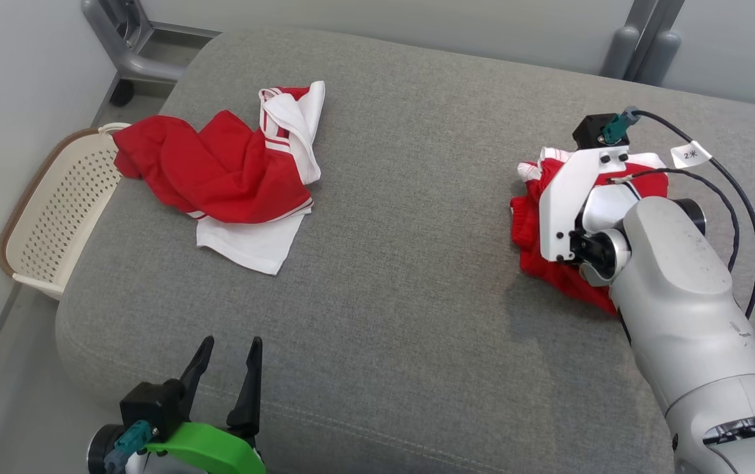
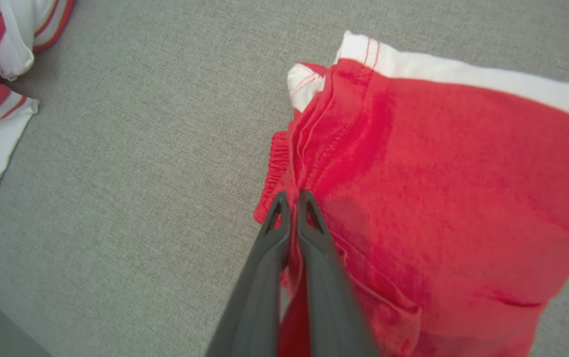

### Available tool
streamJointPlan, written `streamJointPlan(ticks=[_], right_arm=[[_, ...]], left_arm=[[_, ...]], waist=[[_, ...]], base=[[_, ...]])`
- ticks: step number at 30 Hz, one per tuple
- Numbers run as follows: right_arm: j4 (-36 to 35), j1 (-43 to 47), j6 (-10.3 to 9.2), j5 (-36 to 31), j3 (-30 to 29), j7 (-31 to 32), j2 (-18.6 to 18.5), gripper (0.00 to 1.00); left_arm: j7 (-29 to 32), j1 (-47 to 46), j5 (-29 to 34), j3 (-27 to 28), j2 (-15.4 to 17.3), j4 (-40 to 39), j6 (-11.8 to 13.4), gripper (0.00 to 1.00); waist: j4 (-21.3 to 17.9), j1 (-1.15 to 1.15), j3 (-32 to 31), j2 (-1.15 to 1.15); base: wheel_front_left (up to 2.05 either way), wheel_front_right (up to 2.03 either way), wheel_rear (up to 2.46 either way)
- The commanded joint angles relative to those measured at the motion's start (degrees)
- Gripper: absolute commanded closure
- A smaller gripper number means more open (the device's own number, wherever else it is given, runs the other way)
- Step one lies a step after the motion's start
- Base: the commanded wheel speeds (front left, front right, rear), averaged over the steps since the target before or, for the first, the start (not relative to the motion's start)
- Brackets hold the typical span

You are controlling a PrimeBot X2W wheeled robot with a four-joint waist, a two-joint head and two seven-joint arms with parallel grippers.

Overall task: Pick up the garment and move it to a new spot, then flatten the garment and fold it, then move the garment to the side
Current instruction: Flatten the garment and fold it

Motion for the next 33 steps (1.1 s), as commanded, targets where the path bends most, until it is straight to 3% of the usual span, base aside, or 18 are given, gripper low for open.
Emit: streamJointPlan(ticks=[1, 2, 3, 4, 10, 14, 24, 26, 27, 33], right_arm=[[0.9, -0.4, -0.06, 0.3, 0.5, -0.8, -0.1, 1.0], [1.5, -0.4, -0.06, 0.8, 0.8, -1.0, -0.1, 1.0], [1.9, -0.8, -0.06, 2.3, 1.6, -2.3, -0.1, 0.06], [2.1, -1.0, -0.06, 3.5, 1.9, -3.1, -0.1, 0.0], [2.5, -2.8, -0.06, 12.4, 3.0, -6.7, -0.1, 0.0], [2.9, -3.9, -0.06, 14.5, 2.8, -9.1, -0.2, 0.0], [5.4, -1.1, -0.06, 5.2, -1.2, -16.0, -2.1, 0.01], [5.1, 0.2, -0.06, 3.7, -1.9, -17.3, -2.9, 0.76], [4.8, 1.1, -0.06, 3.0, -2.1, -18.0, -2.9, 1.0], [3.9, 5.9, -0.06, 1.6, -3.1, -19.9, -2.2, 1.0]], left_arm=[[-0.3, 0.8, -0.2, -0.1, -0.1, 0.2, 0.4, 0.0], [-0.3, 0.7, -0.2, -0.1, -0.1, 0.2, 0.4, 0.0], [-0.3, 0.8, -0.3, -0.2, 0.0, 0.2, 0.4, 0.0], [-0.3, 0.9, -0.4, -0.2, 0.1, 0.2, 0.5, 0.0], [0.1, 1.7, -0.6, 0.0, 0.7, 0.2, 0.9, 0.0], [0.3, 2.0, -0.8, 0.1, 1.1, -0.2, 1.1, 0.0], [0.9, 3.1, -1.4, 0.4, 1.8, -1.8, 2.0, 0.0], [0.9, 3.2, -1.5, 0.3, 1.7, -2.0, 2.1, 0.0], [0.9, 3.2, -1.6, 0.2, 1.7, -2.1, 2.2, 0.0], [0.4, 3.0, -2.0, 0.2, 1.7, -2.3, 2.3, 0.0]], waist=[[0.3, 0.0, -0.2, 0.0], [0.4, 0.0, -0.3, 0.0], [0.5, 0.0, -0.5, 0.0], [0.4, 0.0, -0.7, 0.0], [-0.3, 0.0, -2.6, 0.0], [-1.0, 0.0, -3.7, 0.0], [-3.5, 0.0, -5.7, 0.0], [-3.7, 0.0, -5.7, 0.0], [-3.8, 0.0, -5.6, 0.0], [-3.7, 0.0, -4.8, 0.0]], base=[[0.0, 0.0, 0.0], [0.0, 0.0, 0.0], [0.0, 0.0, 0.0], [0.0, 0.0, 0.0], [0.0, 0.0, 0.0], [0.0, 0.0, 0.0], [0.0, 0.0, 0.0], [0.0, 0.0, 0.0], [0.0, 0.0, 0.0], [0.0, 0.0, 0.0]])
